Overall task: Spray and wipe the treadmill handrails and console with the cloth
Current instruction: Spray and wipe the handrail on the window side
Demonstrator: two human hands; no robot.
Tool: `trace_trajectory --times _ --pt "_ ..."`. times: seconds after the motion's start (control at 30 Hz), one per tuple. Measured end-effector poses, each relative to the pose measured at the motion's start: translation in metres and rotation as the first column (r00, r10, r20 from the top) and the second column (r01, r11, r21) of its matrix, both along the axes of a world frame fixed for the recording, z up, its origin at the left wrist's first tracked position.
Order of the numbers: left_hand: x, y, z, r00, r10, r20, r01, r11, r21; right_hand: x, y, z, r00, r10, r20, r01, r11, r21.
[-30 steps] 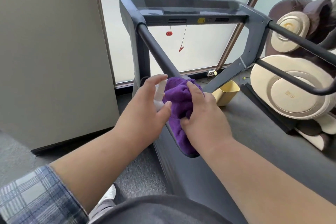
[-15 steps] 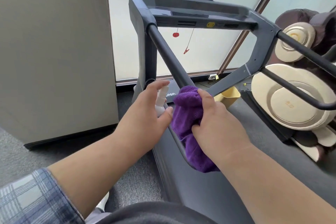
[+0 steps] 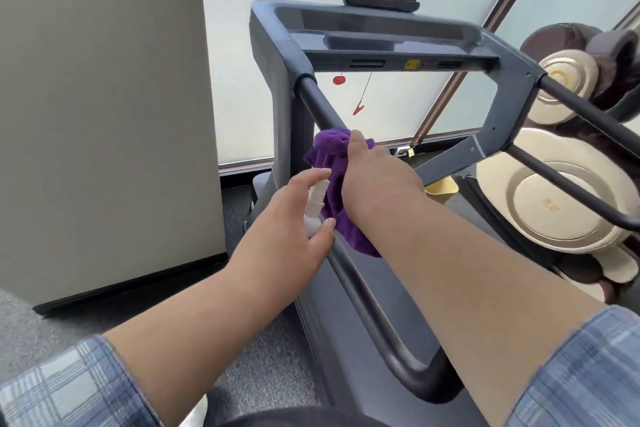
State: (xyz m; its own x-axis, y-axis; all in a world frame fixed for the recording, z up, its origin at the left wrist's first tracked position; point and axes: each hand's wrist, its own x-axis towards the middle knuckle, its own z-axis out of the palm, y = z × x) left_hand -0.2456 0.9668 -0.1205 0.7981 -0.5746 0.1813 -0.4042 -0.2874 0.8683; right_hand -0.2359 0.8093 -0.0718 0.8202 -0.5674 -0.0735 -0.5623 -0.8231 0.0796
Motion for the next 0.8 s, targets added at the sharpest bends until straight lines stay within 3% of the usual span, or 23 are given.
trace_trajectory --times 0.5,0.8 --pt "0.144 -0.006 0.002 0.993 -0.116 -0.022 0.116 0.993 0.023 0.139 -0.002 0.0 0.999 -0.04 -0.022 0.037 0.995 -0.092" --pt "0.166 -0.021 -0.002 0.974 -0.22 -0.051 0.22 0.975 0.007 0.157 -0.01 -0.002 0.998 -0.068 0.003 0.068 0.996 -0.063"
